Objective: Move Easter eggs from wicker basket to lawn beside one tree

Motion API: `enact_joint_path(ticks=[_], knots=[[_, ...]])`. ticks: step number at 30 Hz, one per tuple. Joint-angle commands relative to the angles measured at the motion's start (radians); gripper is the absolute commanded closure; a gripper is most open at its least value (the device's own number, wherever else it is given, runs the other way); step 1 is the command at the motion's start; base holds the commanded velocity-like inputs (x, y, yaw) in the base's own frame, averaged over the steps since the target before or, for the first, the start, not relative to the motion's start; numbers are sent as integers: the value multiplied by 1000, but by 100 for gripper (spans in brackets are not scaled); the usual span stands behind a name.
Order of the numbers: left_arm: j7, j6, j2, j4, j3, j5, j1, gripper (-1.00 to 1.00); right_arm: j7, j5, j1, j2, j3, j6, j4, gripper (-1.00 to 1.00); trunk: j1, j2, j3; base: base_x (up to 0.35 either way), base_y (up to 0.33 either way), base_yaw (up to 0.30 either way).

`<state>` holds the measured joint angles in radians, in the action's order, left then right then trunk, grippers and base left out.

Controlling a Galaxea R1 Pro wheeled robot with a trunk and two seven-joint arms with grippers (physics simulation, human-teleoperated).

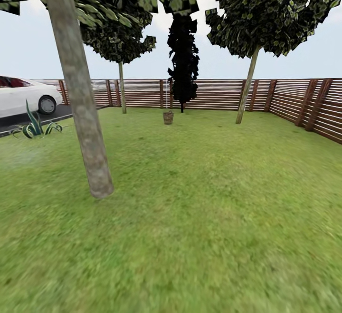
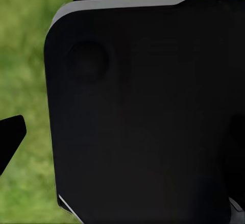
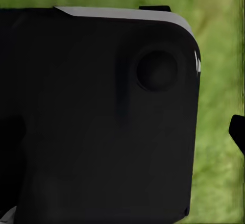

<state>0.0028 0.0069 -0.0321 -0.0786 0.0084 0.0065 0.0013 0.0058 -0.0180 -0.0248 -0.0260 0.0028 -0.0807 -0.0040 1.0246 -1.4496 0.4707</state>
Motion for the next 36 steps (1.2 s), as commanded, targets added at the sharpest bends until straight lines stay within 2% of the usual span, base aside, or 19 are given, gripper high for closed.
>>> enact_joint_path(ticks=[1,7,19,36], knots=[[0,1,0,-1,1,0,0,-100,1,-2,-1,0,0,-3,1,-100,0,0,1,261,-198,0],[0,0,0,-1,1,1,0,-100,1,-2,-1,0,0,-3,1,-100,0,0,1,260,-200,0],[-1,-1,0,-1,52,0,0,-100,0,-2,-1,0,0,-4,1,-100,0,0,1,258,-201,0],[-1,-1,0,-1,56,0,0,-100,1,-2,-1,0,0,-3,1,-100,0,0,1,257,-202,0]])
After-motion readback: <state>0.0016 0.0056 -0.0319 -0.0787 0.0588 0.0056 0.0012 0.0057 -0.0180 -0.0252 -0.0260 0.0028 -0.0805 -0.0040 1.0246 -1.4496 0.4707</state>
